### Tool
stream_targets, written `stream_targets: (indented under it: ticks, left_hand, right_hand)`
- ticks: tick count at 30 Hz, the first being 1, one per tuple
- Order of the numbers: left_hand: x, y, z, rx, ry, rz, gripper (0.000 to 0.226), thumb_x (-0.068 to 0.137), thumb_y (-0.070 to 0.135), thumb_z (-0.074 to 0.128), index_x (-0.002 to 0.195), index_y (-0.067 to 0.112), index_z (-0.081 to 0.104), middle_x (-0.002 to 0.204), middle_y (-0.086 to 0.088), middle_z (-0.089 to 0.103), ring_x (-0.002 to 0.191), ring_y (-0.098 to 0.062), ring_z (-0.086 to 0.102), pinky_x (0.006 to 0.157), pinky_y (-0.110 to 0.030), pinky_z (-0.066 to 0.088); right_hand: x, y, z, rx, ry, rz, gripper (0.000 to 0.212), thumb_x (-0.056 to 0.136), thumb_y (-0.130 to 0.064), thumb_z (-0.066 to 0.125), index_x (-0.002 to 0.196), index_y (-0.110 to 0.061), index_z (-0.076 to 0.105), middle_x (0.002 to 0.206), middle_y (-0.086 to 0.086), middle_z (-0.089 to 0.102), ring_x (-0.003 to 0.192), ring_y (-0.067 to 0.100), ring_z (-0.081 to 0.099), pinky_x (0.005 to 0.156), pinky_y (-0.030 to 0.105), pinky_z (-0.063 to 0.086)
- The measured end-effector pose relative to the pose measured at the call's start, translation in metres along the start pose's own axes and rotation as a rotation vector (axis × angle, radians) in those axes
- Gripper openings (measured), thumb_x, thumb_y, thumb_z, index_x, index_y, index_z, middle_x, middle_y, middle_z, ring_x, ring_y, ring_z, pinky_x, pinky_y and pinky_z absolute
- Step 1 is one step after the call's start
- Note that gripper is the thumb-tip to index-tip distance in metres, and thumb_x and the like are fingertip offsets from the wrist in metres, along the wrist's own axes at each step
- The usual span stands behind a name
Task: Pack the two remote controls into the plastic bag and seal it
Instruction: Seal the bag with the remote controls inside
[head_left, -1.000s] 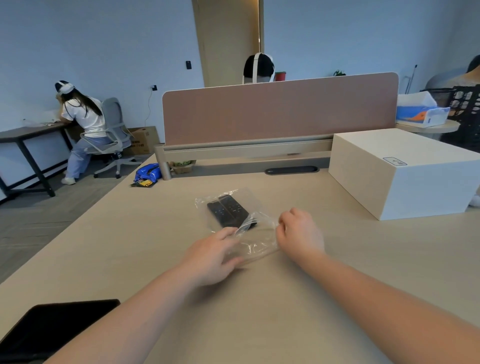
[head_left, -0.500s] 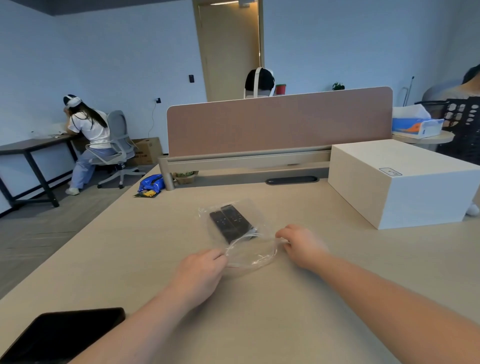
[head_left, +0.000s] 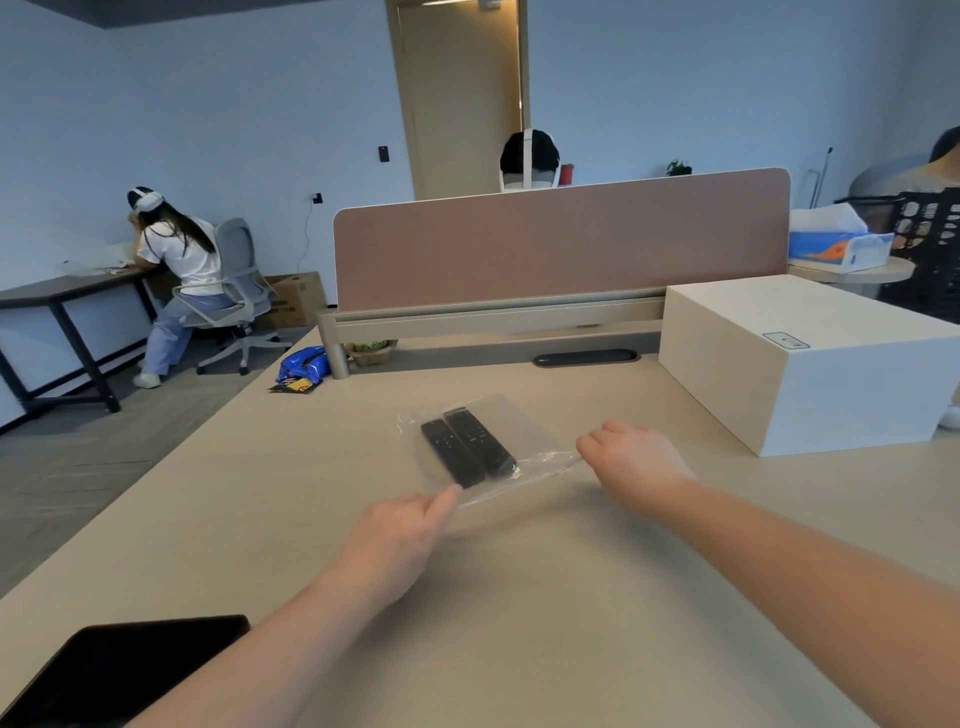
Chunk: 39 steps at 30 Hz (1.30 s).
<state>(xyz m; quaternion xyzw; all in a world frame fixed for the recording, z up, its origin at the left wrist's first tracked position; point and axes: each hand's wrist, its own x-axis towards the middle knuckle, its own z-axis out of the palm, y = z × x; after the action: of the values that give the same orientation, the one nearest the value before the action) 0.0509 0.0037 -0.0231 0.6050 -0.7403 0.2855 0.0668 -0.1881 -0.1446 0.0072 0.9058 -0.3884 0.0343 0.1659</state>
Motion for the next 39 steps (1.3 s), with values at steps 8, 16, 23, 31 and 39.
stream_targets:
  ticks: [8,16,23,31,39]
  left_hand:
    - [0.007,0.009,0.001,-0.214,0.087,-0.168,0.021,0.078,0.026,0.043,0.070,0.020,0.061,0.065,0.004,0.064,0.062,-0.020,0.060,0.040,-0.024,0.047]
    - [0.014,0.016,-0.004,-0.383,0.133,-0.350,0.027,0.079,0.041,0.041,0.072,0.026,0.063,0.067,0.012,0.067,0.067,-0.013,0.058,0.049,-0.024,0.050]
    - [0.011,0.014,0.002,-0.481,0.192,-0.387,0.030,0.078,0.044,0.045,0.074,0.024,0.066,0.070,0.008,0.071,0.071,-0.011,0.053,0.063,-0.022,0.040]
    - [0.010,0.011,0.002,-0.565,0.199,-0.420,0.026,0.075,0.044,0.053,0.072,0.025,0.071,0.070,0.007,0.074,0.064,-0.009,0.057,0.062,-0.020,0.042]
    - [0.011,0.010,-0.001,-0.498,0.160,-0.431,0.010,0.070,0.027,0.063,0.070,0.027,0.073,0.069,0.012,0.075,0.062,-0.009,0.064,0.058,-0.017,0.043]
  right_hand:
    - [-0.004,-0.014,-0.003,0.197,0.152,-0.015,0.038,0.082,-0.008,0.046,0.118,-0.013,0.055,0.124,0.004,0.058,0.123,0.025,0.044,0.094,0.034,0.040]
    - [0.007,-0.079,-0.010,0.553,0.225,-0.309,0.035,0.086,-0.033,0.061,0.116,-0.016,0.064,0.112,0.006,0.069,0.113,0.024,0.057,0.099,0.037,0.042]
    - [0.017,-0.087,-0.007,0.553,0.345,-0.226,0.025,0.085,-0.023,0.052,0.086,-0.015,0.075,0.082,0.007,0.076,0.087,0.030,0.066,0.081,0.038,0.044]
    - [0.020,-0.083,-0.007,0.700,0.392,-0.197,0.014,0.073,-0.025,0.065,0.071,-0.017,0.077,0.067,0.005,0.076,0.065,0.028,0.068,0.069,0.039,0.056]
    - [0.022,-0.084,-0.003,0.696,0.421,-0.259,0.004,0.069,-0.019,0.075,0.069,-0.016,0.077,0.063,0.006,0.074,0.063,0.028,0.067,0.068,0.042,0.056]
